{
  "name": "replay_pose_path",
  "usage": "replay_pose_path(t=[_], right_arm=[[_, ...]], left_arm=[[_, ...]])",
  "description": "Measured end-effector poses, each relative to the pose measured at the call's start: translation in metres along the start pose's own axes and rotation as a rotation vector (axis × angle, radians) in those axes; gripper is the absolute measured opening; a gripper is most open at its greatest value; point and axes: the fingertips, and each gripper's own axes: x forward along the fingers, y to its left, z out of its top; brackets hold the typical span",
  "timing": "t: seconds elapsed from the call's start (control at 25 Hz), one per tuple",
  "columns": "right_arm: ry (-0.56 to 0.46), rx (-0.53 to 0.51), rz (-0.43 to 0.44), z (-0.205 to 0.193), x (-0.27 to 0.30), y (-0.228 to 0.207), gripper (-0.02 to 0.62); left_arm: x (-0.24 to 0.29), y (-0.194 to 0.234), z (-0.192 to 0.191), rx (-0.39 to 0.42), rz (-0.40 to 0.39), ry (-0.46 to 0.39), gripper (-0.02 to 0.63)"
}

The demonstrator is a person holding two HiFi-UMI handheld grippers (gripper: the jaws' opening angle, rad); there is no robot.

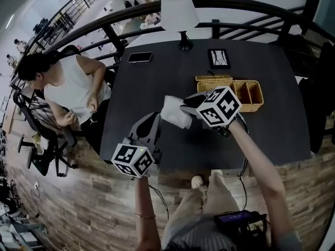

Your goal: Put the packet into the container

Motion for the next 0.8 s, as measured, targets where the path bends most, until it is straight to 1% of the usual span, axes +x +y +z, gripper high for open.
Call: replay_pose_path(t=[0.24, 0.48, 0.64, 0.8], right_arm=[[-0.017, -0.001, -0.025, 0.002, -0.044, -0.035, 0.1], [0.006, -0.024, -0.027, 0.004, -0.082, -0.073, 0.098], [0.026, -0.029, 0.006, 0.0, -0.097, -0.097, 0.098], [0.071, -0.051, 0.057, -0.01, -0.103, -0.123, 0.098]], left_arm=[[0.041, -0.026, 0.003, 0.009, -0.06, 0.012, 0.008], [0.077, -0.053, 0.01, 0.0, -0.076, 0.01, 0.008], [0.1, -0.066, 0.01, -0.006, -0.083, 0.015, 0.008], [0.128, -0.074, 0.005, -0.014, -0.084, 0.032, 0.008]])
